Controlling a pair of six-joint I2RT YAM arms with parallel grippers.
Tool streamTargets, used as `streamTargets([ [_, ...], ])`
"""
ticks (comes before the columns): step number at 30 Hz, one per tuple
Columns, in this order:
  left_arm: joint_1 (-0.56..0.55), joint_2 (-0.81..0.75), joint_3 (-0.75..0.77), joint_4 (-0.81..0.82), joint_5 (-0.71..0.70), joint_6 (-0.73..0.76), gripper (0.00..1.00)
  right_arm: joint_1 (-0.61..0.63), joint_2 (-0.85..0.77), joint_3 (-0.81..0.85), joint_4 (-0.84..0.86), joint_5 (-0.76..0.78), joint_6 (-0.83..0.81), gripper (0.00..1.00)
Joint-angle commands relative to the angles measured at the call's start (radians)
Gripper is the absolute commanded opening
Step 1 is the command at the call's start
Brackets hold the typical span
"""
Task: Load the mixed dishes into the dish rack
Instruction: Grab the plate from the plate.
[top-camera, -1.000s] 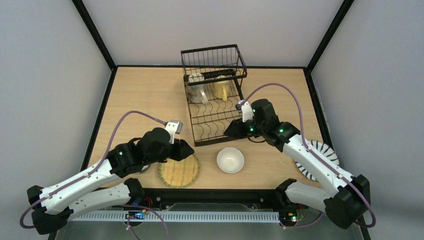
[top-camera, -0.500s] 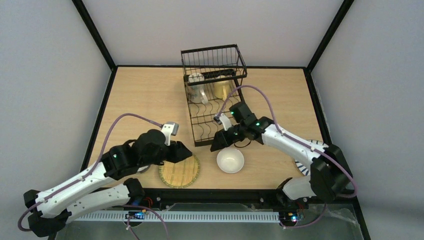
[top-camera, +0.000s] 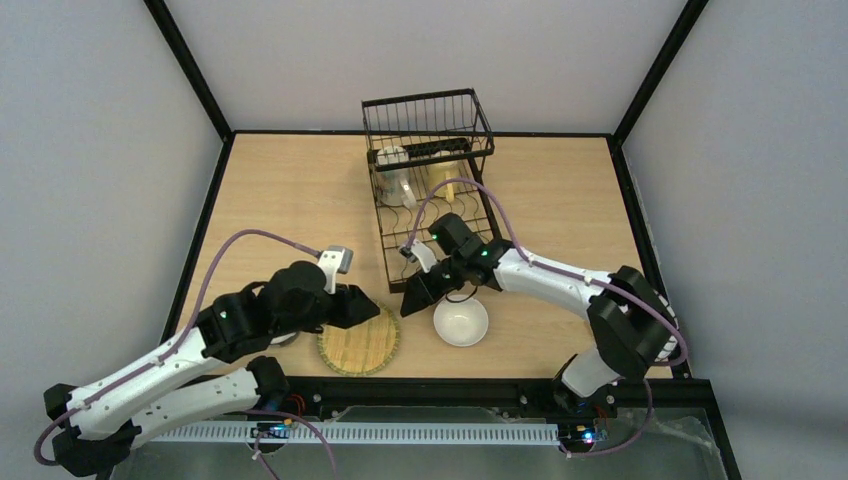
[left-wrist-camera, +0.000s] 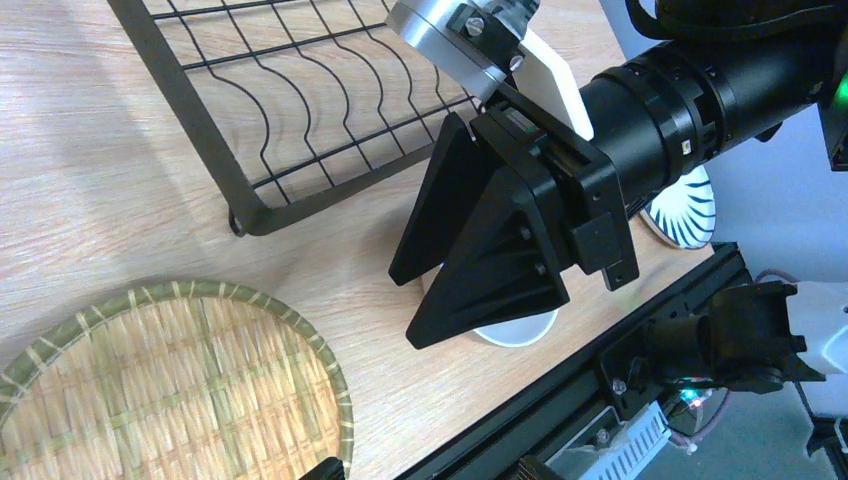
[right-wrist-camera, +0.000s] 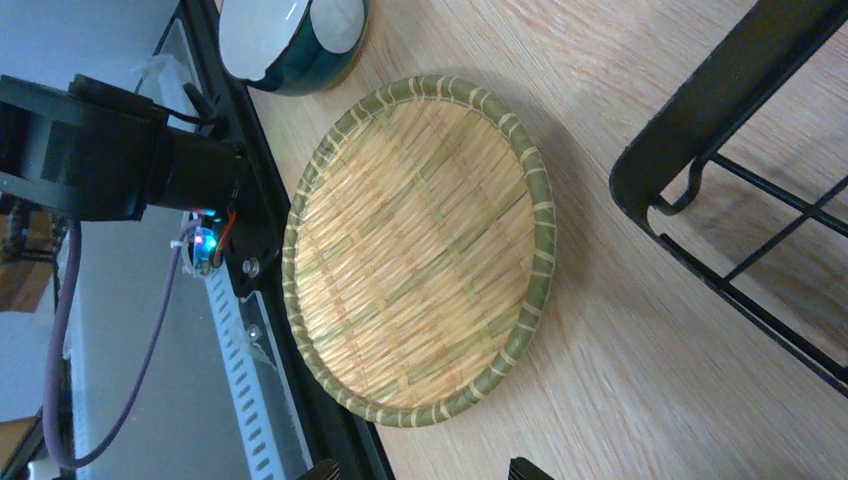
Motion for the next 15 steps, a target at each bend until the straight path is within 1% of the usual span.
streamTargets([
  [1, -0.002, -0.019, 0.011, -0.05, 0.016, 0.006, 0.99, 0.02, 0.026, -0.014, 0.097, -0.006, 0.027, 0.96],
  [15, -0.002, -0.032, 0.039, -0.101, 0.021, 0.002, 0.99, 0.056, 0.117, -0.082, 0.266, 0.024, 0.08, 0.96],
])
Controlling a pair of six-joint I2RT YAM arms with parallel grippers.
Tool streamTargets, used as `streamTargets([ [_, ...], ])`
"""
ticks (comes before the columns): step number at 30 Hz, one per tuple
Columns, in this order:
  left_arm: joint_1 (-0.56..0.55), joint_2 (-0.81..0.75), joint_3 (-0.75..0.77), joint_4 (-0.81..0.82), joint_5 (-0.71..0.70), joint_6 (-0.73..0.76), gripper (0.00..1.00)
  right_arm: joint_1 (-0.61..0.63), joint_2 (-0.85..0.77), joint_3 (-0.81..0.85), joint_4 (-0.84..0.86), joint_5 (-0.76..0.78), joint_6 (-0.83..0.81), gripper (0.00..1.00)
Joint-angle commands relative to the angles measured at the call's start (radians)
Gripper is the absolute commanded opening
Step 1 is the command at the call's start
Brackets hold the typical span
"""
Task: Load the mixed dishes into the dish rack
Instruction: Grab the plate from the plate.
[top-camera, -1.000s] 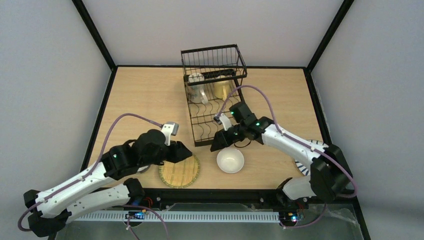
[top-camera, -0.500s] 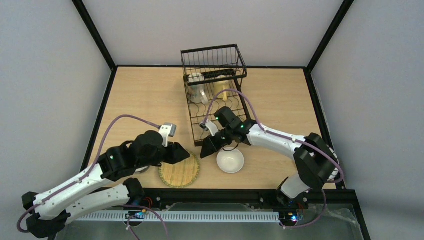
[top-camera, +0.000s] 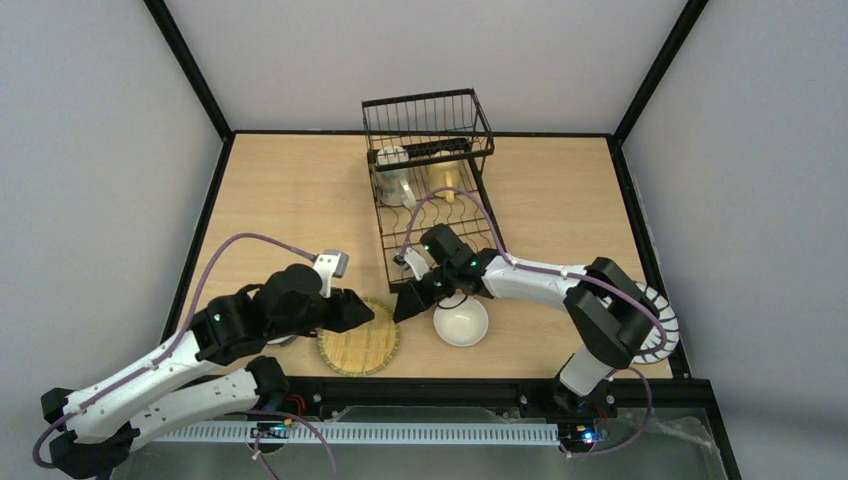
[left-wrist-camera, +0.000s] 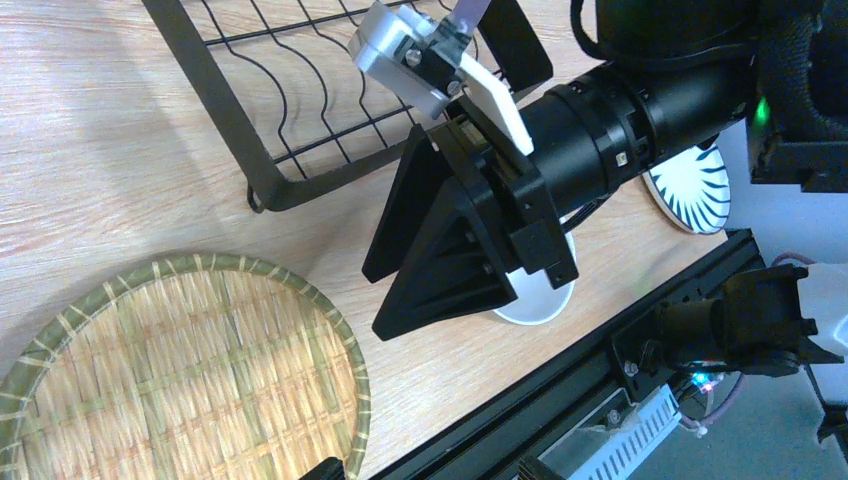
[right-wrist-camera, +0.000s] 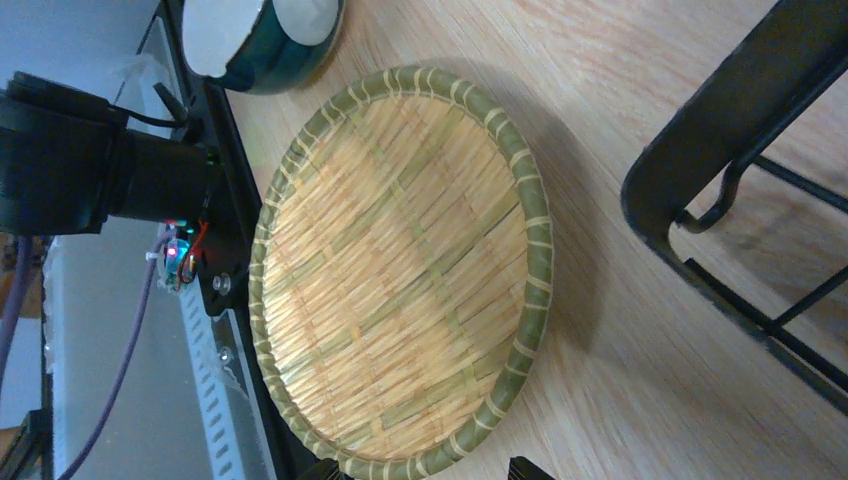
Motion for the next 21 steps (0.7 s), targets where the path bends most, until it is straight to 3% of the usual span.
streamTargets([
  [1, -0.002, -0.006, 0.039, -0.039, 0.017, 0.003, 0.99, 0.022, 0.032, -0.031, 0.091, 0.02, 0.027, 0.96],
  [21, -0.002, 0.0, 0.045, -0.055, 0.034, 0.011, 0.99, 0.05, 0.115, -0.087, 0.267, 0.057, 0.093, 0.96],
])
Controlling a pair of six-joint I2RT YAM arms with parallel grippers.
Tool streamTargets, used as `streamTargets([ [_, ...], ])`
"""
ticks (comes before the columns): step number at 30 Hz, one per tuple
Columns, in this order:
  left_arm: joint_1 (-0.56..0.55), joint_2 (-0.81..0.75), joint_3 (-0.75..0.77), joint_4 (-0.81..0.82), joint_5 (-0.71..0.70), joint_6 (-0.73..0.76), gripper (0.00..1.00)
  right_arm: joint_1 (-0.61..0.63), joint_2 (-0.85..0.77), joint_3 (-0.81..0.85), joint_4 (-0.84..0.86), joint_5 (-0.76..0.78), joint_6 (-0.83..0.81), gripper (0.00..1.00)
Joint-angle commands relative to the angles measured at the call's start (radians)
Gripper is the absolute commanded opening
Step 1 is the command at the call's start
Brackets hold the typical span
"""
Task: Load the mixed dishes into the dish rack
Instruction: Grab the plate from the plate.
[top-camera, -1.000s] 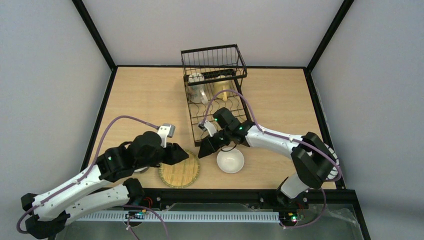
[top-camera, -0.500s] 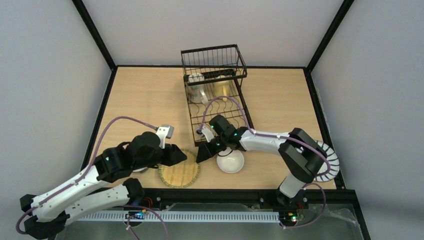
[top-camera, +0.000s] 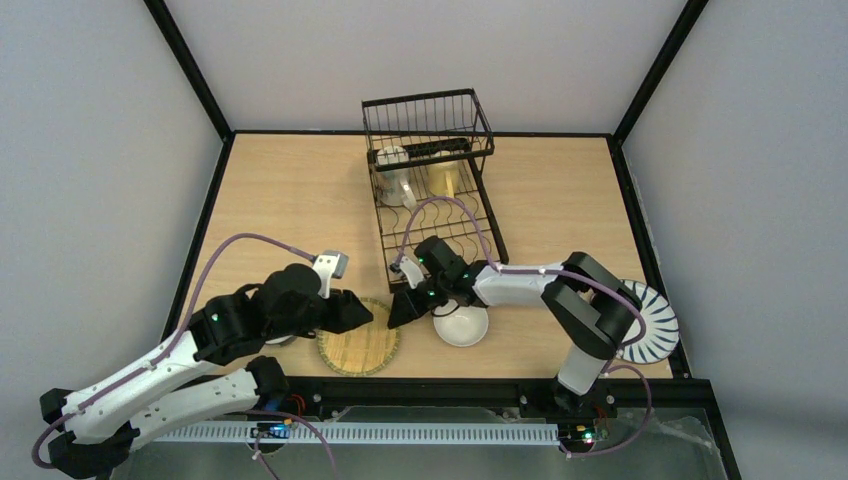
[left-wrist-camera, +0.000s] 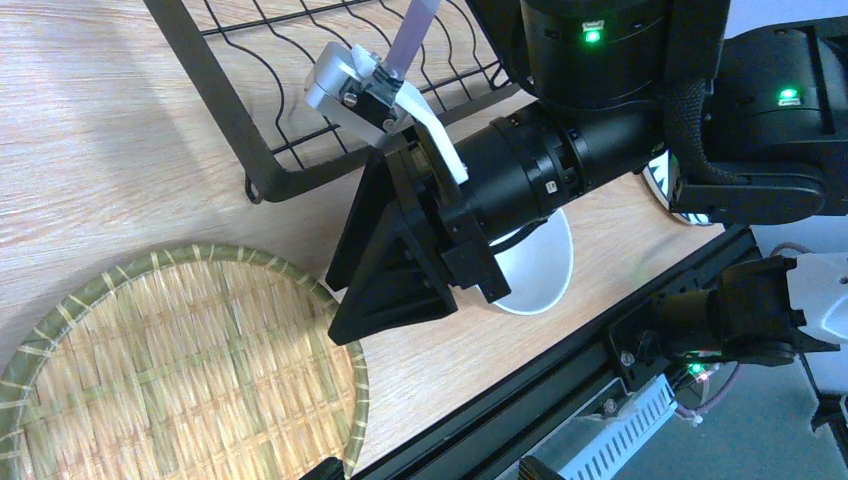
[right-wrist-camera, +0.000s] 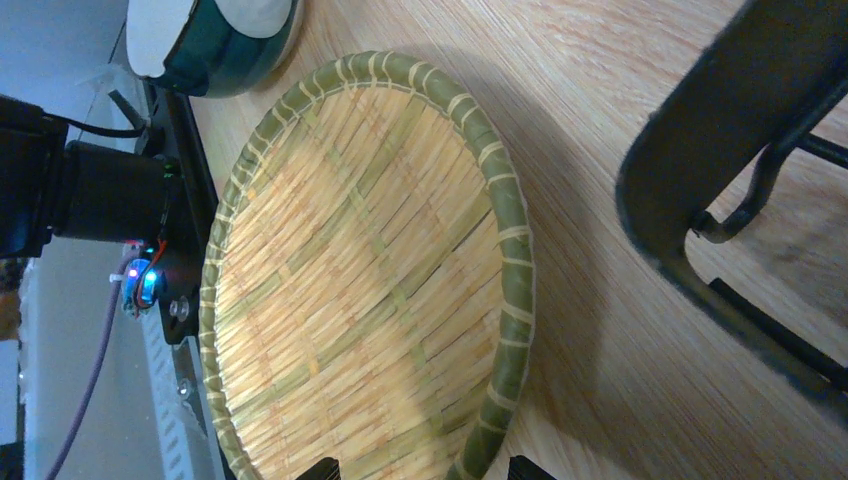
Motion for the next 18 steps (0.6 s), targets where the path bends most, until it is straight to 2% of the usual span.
streamTargets([
  [1, -0.002, -0.001, 0.033, -0.029, 0.022, 0.011, 0.99, 0.009, 0.029, -0.014, 0.072, 0.02, 0.014, 0.96],
  [12, -0.002, -0.015, 0.04, -0.047, 0.022, 0.02, 0.99, 0.01, 0.085, 0.001, 0.097, 0.01, 0.021, 0.95],
  [16, -0.002, -0.01, 0.041, -0.042, 0.021, 0.027, 0.99, 0.02, 0.115, 0.025, 0.093, 0.012, 0.018, 0.9],
  [18, -0.002, -0.01, 0.041, -0.041, 0.022, 0.031, 0.99, 0.023, 0.131, 0.038, 0.09, 0.009, 0.019, 0.84],
])
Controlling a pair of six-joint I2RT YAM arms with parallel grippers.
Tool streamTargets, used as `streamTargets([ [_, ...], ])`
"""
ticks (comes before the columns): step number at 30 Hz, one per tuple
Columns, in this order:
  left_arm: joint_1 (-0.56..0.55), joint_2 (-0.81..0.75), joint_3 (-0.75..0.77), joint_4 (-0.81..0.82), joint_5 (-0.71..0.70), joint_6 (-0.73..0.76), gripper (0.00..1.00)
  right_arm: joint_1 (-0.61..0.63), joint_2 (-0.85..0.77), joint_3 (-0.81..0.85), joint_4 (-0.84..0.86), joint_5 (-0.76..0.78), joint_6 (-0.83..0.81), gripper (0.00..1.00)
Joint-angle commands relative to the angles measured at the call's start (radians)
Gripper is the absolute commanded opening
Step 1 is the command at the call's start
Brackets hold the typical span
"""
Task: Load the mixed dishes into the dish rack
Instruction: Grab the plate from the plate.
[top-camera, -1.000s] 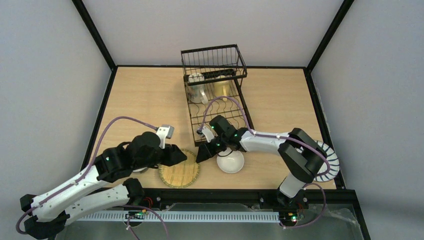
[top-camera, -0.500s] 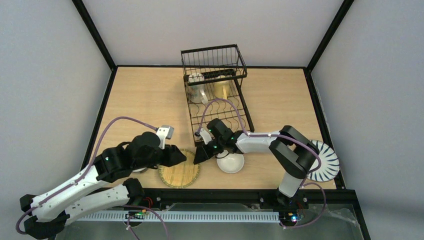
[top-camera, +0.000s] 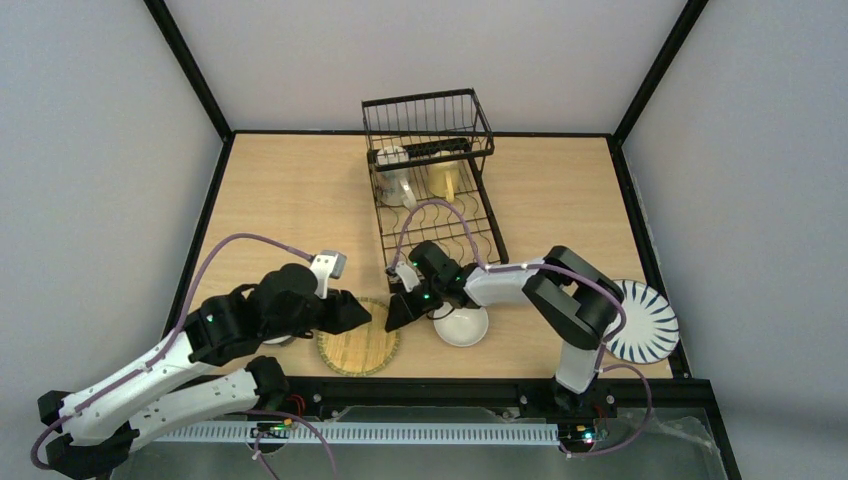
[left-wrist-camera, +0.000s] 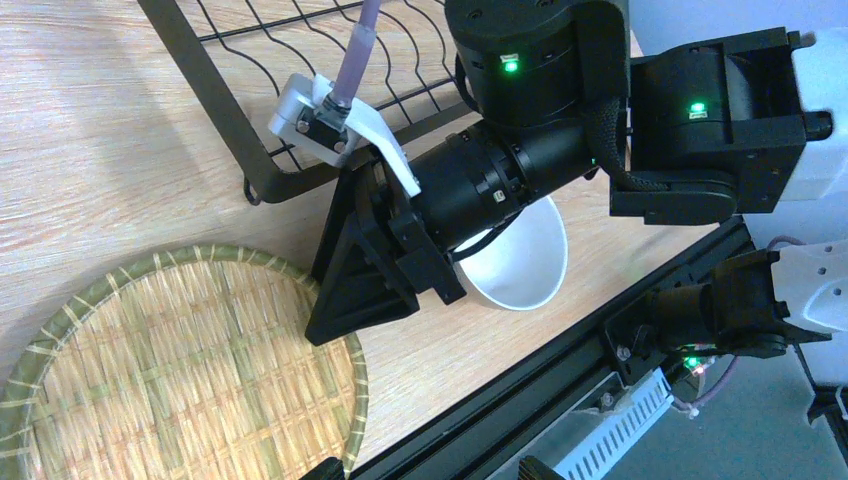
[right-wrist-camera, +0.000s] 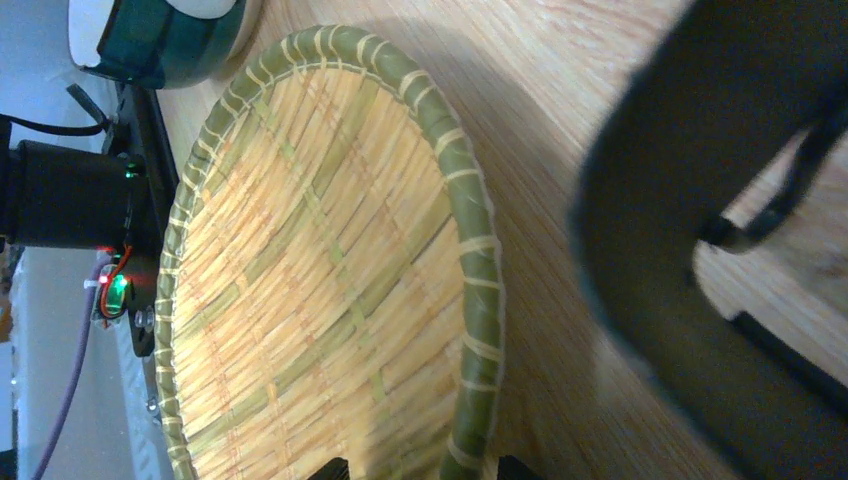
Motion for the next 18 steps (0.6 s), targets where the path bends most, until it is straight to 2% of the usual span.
streamTargets([
  [1, -0.002, 0.0, 0.023, -0.018, 0.017, 0.023, 0.99, 0.015, 0.048, 0.041, 0.023, 0.002, -0.003, 0.81],
  [7, -0.002, -0.006, 0.022, -0.024, 0.034, 0.032, 0.99, 0.02, 0.056, 0.06, 0.002, 0.007, 0.002, 0.58],
  [11, -0.002, -0.017, 0.02, -0.025, 0.034, 0.033, 0.99, 0.022, 0.031, 0.061, -0.028, 0.031, 0.001, 0.38],
  [13, -0.002, -0.019, 0.019, -0.024, 0.036, 0.031, 0.99, 0.022, 0.012, 0.059, -0.046, 0.047, -0.001, 0.37],
  [18, -0.002, -0.029, 0.017, -0.017, 0.039, 0.024, 0.99, 0.023, -0.033, 0.061, -0.092, 0.073, -0.006, 0.24],
])
